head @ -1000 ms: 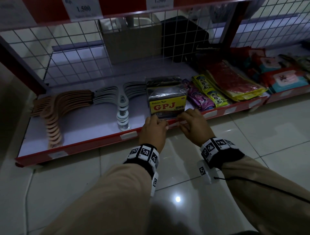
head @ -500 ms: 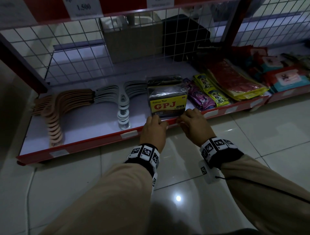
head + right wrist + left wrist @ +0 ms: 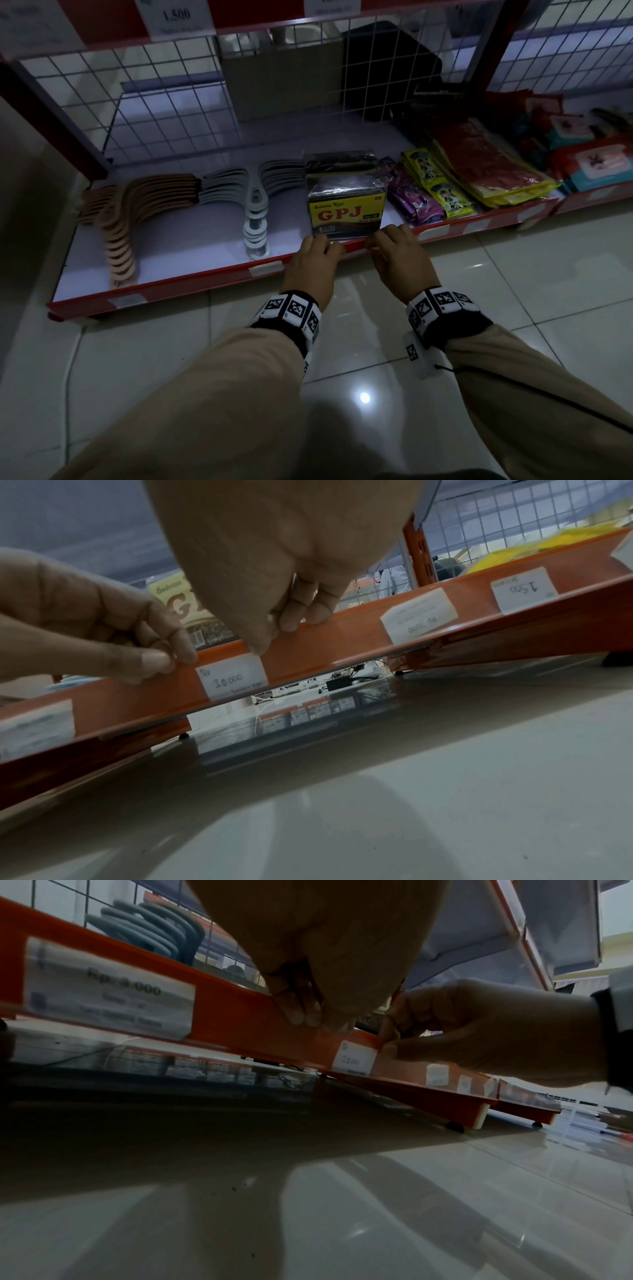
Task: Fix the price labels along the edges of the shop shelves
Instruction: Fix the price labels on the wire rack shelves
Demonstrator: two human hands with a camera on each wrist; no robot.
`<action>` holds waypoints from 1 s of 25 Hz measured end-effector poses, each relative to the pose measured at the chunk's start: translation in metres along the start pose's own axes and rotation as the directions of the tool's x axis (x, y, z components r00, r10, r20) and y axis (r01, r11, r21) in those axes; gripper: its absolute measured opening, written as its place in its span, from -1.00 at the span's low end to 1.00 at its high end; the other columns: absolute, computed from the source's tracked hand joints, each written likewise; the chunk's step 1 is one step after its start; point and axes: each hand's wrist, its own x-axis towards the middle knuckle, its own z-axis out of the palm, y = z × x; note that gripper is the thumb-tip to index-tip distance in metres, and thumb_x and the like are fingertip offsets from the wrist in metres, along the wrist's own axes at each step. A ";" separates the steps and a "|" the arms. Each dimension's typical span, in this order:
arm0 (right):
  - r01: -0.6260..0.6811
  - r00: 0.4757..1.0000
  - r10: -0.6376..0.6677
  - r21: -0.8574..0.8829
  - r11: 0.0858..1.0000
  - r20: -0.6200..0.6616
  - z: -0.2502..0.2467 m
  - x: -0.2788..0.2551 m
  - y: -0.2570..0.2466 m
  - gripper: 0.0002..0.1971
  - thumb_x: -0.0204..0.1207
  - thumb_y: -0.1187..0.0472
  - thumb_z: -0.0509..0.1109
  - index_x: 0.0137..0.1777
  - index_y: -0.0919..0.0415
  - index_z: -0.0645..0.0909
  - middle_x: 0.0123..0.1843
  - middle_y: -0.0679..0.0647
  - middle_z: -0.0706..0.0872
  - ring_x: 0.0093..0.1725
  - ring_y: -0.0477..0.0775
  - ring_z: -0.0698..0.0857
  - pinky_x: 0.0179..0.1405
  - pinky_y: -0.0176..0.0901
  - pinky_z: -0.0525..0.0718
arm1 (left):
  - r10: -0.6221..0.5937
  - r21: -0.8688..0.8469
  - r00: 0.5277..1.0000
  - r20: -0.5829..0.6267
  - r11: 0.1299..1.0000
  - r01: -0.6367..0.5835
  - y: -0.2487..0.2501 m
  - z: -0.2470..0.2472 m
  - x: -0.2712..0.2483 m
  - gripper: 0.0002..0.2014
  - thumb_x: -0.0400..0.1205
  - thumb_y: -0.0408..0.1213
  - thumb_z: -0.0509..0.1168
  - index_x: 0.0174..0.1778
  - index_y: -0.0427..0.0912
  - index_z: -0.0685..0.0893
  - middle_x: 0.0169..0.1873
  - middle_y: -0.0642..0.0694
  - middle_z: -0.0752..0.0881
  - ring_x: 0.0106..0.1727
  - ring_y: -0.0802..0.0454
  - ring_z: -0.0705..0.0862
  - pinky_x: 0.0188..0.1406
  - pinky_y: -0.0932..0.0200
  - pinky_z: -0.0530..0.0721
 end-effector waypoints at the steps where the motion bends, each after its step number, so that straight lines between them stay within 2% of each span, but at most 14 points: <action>1: 0.002 1.000 -0.003 -0.004 1.000 -0.019 -0.001 -0.001 -0.001 -0.88 0.52 0.38 0.37 0.03 0.34 0.67 -0.01 0.31 0.66 0.00 0.35 0.56 -0.19 0.10 0.59 | 0.001 0.015 1.000 0.006 1.000 -0.001 0.000 -0.002 -0.001 -0.64 0.57 -0.50 0.25 0.27 -0.14 0.54 0.20 -0.15 0.51 0.22 -0.13 0.42 0.02 0.03 0.58; 4: 0.005 0.998 -0.007 -0.024 1.000 -0.057 -0.003 -0.006 -0.002 -0.81 0.40 0.45 0.42 0.02 0.37 0.67 -0.01 0.34 0.66 -0.03 0.39 0.57 -0.15 0.11 0.58 | 0.005 0.066 1.000 0.017 0.998 -0.007 0.003 -0.009 -0.004 -0.65 0.58 -0.47 0.24 0.27 -0.14 0.55 0.19 -0.14 0.51 0.22 -0.12 0.43 0.00 0.06 0.53; 8: -0.003 1.000 0.004 0.021 1.000 -0.022 -0.005 -0.009 0.001 -0.69 0.30 0.47 0.44 0.07 0.40 0.63 0.03 0.37 0.63 0.01 0.43 0.55 -0.06 0.17 0.60 | 0.000 0.037 1.000 0.025 0.999 -0.001 0.003 -0.013 -0.011 -0.61 0.62 -0.44 0.19 0.37 -0.11 0.56 0.24 -0.13 0.51 0.25 -0.13 0.43 0.05 0.02 0.52; 12: 0.011 0.999 -0.010 -0.013 1.000 0.047 -0.016 -0.011 0.003 -0.70 0.34 0.43 0.42 0.10 0.38 0.63 0.09 0.34 0.64 0.06 0.42 0.54 0.01 0.20 0.60 | -0.008 0.088 0.998 0.058 0.996 0.003 0.008 -0.019 -0.011 -0.62 0.61 -0.47 0.20 0.35 -0.15 0.56 0.26 -0.14 0.48 0.29 -0.14 0.41 0.04 0.01 0.60; 15: 0.026 0.998 -0.028 0.031 0.999 0.053 -0.030 -0.010 0.007 -0.69 0.35 0.46 0.41 0.11 0.34 0.66 0.10 0.34 0.63 0.08 0.41 0.56 -0.01 0.11 0.58 | -0.065 0.140 0.994 0.090 0.989 0.052 0.017 -0.031 -0.010 -0.71 0.61 -0.44 0.24 0.26 -0.24 0.61 0.26 -0.18 0.45 0.28 -0.17 0.39 0.08 -0.02 0.63; 18: -0.042 0.998 0.040 0.040 0.998 0.054 -0.052 -0.004 0.013 -0.66 0.43 0.42 0.36 0.21 0.27 0.65 0.16 0.30 0.60 0.17 0.34 0.55 0.03 0.08 0.58 | -0.057 0.191 0.991 0.117 0.981 0.034 0.024 -0.052 -0.007 -0.71 0.63 -0.36 0.24 0.28 -0.21 0.61 0.28 -0.19 0.47 0.31 -0.17 0.42 0.17 -0.05 0.61; 22: -0.064 0.997 0.067 0.063 0.996 -0.048 -0.093 0.012 0.004 -0.73 0.50 0.35 0.38 0.19 0.28 0.66 0.16 0.29 0.62 0.16 0.34 0.57 0.04 0.06 0.59 | 0.005 0.127 1.000 0.022 0.992 -0.008 0.045 -0.109 0.013 -0.68 0.66 -0.21 0.21 0.33 -0.12 0.59 0.34 -0.12 0.49 0.39 -0.14 0.39 0.26 -0.08 0.55; 25: -0.029 0.984 0.031 0.014 0.999 -0.176 -0.132 0.032 -0.009 -0.70 0.45 0.36 0.41 0.20 0.31 0.65 0.15 0.32 0.62 0.12 0.36 0.59 -0.02 0.06 0.58 | 0.140 0.088 0.988 -0.060 0.987 -0.134 0.070 -0.162 0.028 -0.70 0.67 -0.16 0.18 0.28 -0.12 0.61 0.26 -0.12 0.55 0.33 -0.15 0.45 0.13 -0.05 0.57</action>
